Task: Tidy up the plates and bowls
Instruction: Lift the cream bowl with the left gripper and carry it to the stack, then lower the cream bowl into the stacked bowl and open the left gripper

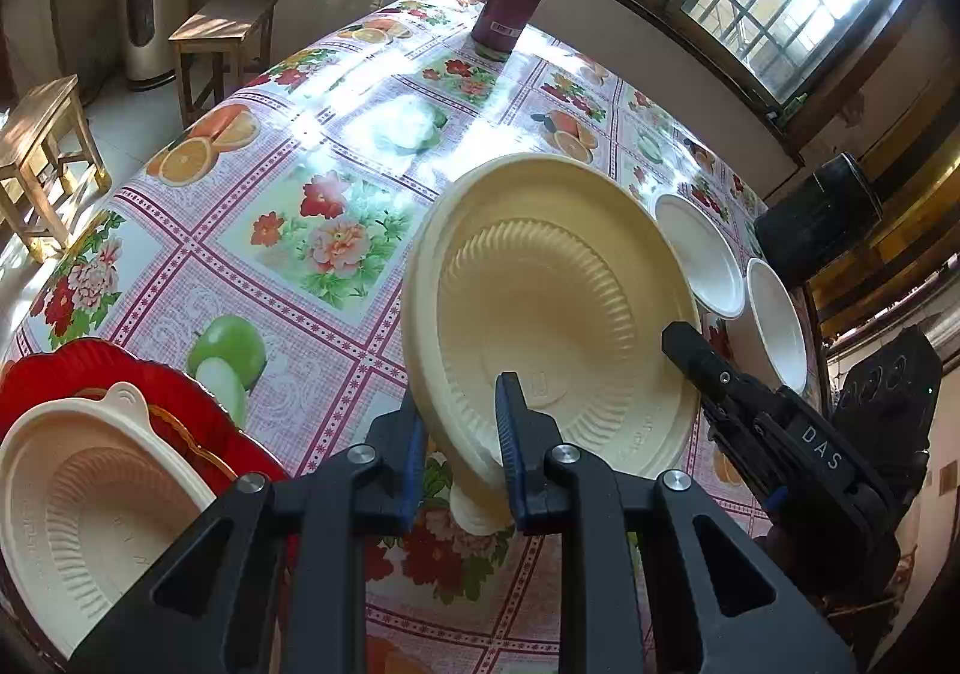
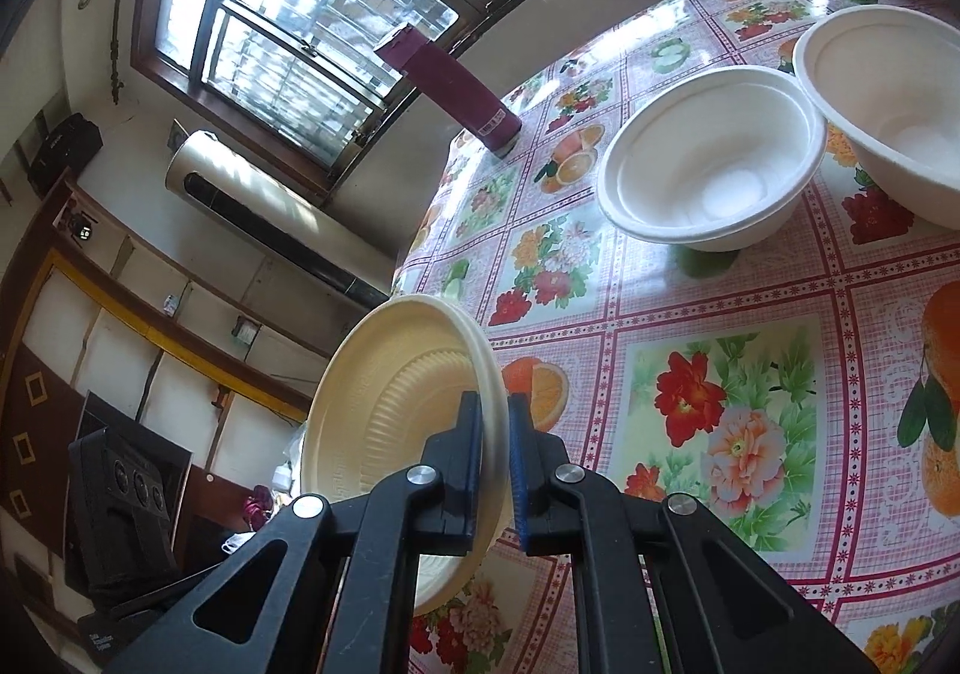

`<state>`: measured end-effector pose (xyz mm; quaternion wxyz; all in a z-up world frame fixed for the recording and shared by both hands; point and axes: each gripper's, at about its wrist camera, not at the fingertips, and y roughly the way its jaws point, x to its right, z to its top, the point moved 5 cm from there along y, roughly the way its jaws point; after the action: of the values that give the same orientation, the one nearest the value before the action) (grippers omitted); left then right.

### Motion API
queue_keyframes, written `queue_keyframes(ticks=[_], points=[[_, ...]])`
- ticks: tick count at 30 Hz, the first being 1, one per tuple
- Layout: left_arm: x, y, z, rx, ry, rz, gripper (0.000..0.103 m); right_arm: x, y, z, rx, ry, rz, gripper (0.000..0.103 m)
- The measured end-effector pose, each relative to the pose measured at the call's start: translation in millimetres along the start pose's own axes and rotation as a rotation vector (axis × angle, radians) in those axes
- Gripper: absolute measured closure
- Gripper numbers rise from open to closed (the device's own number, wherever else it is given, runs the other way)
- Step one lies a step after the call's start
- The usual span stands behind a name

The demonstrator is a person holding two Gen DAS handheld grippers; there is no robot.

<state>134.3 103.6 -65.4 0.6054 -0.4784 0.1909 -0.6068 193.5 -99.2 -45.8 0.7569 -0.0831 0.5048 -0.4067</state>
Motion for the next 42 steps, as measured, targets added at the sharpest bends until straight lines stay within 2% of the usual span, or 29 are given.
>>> queue_keyframes(ticks=[4,12,19,24,32,37,39,42], points=[[-13.7,-17.7,-5.7,0.025,-0.008,0.005,0.084,-24.5,-4.1,-7.1,-0.005,-0.037,0.032,0.095],[-56.2,-68.2,-19.8,0.101,-0.04,0.039,0.084,-92.3,-10.9,-41.0,-0.018,-0.202,0.101,0.094],[-76.7,-91.1,-38.3,0.132,-0.068,0.057,0.084,-117.5,-3.8,-68.5,-0.072,-0.256,0.132,0.094],[-93.7,-98.8,-52.6,0.132,-0.069,0.083,0.083,-125.5,8.6,-87.4,-0.133,-0.279,0.131,0.094],[-123.2,-92.7,-76.7,0.073,-0.115,0.116,0.081,-141.9,23.0,-119.8,-0.197,-0.355,0.123,0.091],[-134.4,-89.5,-84.5,0.048,-0.138,0.125,0.075,-147.0,27.8,-134.3,-0.227,-0.384,0.122,0.09],[-135.3,-90.5,-87.5,0.046,-0.143,0.117,0.068,-149.1,28.9,-139.0,-0.233,-0.4,0.12,0.09],[-137.1,-93.9,-89.5,0.052,-0.144,0.122,0.064,-150.1,32.9,-146.7,-0.253,-0.409,0.116,0.09]])
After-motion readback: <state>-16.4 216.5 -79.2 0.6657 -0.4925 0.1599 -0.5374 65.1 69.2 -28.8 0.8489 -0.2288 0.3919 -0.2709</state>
